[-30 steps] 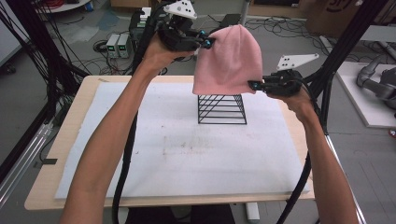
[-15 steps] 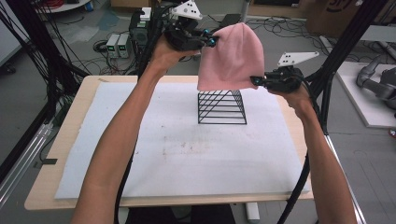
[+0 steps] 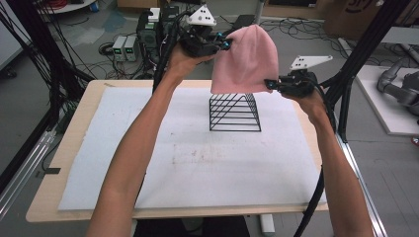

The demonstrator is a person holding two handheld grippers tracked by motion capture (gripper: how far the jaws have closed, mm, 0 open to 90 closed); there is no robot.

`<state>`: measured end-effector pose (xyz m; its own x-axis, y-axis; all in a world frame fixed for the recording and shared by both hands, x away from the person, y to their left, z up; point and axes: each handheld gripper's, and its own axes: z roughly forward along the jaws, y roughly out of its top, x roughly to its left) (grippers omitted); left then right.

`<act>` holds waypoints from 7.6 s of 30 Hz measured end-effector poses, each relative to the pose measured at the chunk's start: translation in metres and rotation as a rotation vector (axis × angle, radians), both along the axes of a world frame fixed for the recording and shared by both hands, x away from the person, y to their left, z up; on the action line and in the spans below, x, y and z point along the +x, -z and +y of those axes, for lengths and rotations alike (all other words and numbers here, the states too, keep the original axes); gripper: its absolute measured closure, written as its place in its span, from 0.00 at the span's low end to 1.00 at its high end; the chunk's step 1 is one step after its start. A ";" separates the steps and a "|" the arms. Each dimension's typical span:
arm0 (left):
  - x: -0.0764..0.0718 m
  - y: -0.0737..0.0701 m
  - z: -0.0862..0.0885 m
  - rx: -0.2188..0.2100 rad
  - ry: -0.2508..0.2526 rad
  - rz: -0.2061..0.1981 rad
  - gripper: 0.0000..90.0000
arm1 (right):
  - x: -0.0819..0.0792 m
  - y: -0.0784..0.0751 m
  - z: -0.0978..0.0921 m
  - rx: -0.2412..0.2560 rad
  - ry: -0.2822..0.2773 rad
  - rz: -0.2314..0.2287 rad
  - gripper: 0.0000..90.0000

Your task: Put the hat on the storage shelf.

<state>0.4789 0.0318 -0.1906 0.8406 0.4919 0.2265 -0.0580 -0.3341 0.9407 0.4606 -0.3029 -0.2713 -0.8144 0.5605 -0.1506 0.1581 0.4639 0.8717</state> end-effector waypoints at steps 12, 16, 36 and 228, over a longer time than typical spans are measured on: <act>0.005 0.014 -0.008 -0.014 -0.012 -0.018 0.93 | 0.006 0.009 -0.003 -0.007 0.040 0.018 0.93; 0.006 0.022 -0.008 -0.027 -0.020 -0.017 0.93 | 0.005 0.010 -0.006 -0.017 0.047 0.020 0.93; 0.003 0.057 -0.006 -0.021 -0.004 0.016 0.93 | 0.004 0.036 -0.006 -0.048 0.058 0.095 0.93; -0.154 0.228 0.174 -0.142 -0.278 0.243 0.28 | -0.124 0.151 -0.025 0.085 0.352 0.073 0.30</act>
<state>0.3254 0.2060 -0.4187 0.6914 0.7208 -0.0492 0.2464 -0.1713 0.9539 0.3369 -0.3275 -0.4218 -0.5765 0.8161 -0.0402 0.3585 0.2968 0.8851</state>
